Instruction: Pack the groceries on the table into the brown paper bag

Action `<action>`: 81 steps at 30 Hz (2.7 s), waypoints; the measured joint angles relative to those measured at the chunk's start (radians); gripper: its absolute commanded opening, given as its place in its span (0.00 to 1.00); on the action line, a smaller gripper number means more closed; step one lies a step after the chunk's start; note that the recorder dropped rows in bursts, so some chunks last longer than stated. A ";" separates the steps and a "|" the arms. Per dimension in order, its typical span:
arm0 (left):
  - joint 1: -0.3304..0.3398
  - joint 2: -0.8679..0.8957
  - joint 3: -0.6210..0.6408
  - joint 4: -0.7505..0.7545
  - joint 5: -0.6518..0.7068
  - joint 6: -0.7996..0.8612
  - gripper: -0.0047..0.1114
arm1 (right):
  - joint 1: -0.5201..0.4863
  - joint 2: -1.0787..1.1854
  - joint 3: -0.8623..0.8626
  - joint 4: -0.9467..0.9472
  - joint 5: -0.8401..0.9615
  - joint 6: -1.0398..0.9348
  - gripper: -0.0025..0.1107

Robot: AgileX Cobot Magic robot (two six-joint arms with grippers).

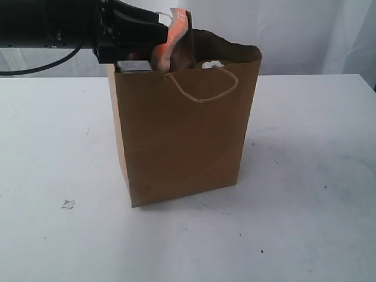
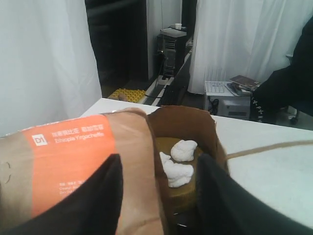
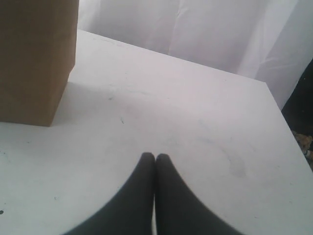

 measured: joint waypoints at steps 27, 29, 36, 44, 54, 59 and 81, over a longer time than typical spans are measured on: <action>0.035 -0.168 0.000 0.092 -0.089 -0.027 0.48 | 0.000 0.000 0.000 0.000 0.000 0.000 0.02; 0.052 -0.190 0.000 0.107 -0.087 -0.043 0.41 | 0.000 0.000 0.000 0.000 0.000 0.000 0.02; 0.155 -0.307 0.000 0.237 -0.035 -0.181 0.14 | 0.000 0.000 0.000 0.000 0.000 0.000 0.02; 0.265 -0.482 0.021 0.470 -0.058 -0.529 0.04 | 0.000 0.000 0.000 0.000 0.000 0.000 0.02; 0.267 -0.696 0.189 0.494 -0.394 -0.790 0.04 | 0.000 0.000 0.000 0.000 0.000 0.000 0.02; 0.267 -0.817 0.316 0.500 -0.471 -0.808 0.04 | 0.000 0.000 0.000 0.000 0.000 0.000 0.02; 0.269 -1.035 0.552 0.782 -0.398 -0.812 0.04 | 0.000 0.000 0.000 0.000 0.000 0.000 0.02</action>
